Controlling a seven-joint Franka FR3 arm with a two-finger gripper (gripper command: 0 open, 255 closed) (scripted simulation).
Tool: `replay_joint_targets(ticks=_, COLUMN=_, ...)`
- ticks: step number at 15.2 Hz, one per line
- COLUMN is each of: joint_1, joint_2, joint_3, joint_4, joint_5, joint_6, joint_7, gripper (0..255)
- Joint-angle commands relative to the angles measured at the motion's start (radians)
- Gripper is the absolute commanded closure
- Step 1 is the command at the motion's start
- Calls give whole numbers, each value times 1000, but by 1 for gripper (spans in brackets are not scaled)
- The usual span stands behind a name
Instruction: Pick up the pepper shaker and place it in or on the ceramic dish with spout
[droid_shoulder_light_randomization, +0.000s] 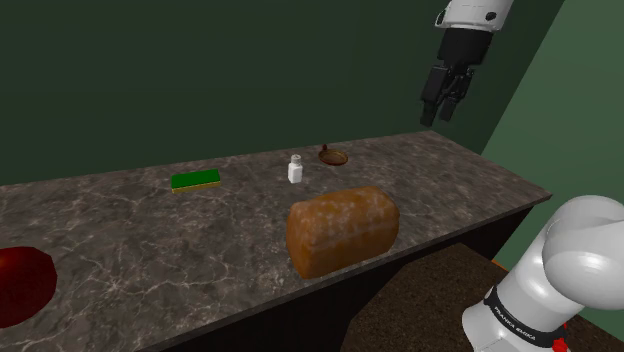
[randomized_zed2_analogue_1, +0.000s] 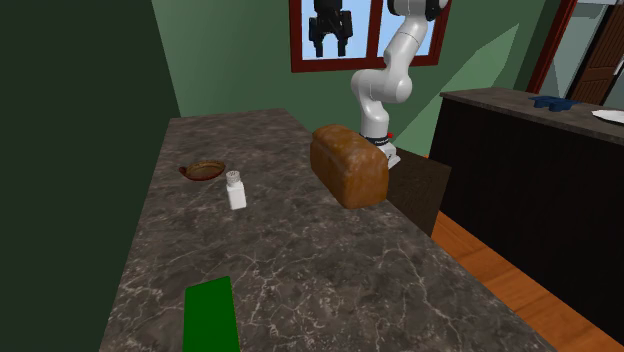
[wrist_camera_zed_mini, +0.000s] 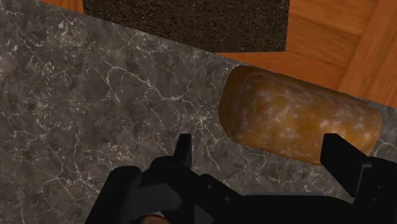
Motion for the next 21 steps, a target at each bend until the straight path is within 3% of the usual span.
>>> replay_joint_targets(ticks=1, joint_1=0, joint_2=0, joint_3=0, joint_4=0, joint_5=0, joint_6=0, joint_7=0, gripper=0)
replay_joint_targets(ticks=11, joint_1=-2, joint_2=333, joint_3=47, joint_4=67, joint_5=-1, joint_6=252, joint_7=28, gripper=0)
replay_joint_targets(ticks=21, joint_1=-2, joint_2=709, joint_3=79, joint_4=268, joint_5=-39, joint_6=411, joint_7=73, gripper=0)
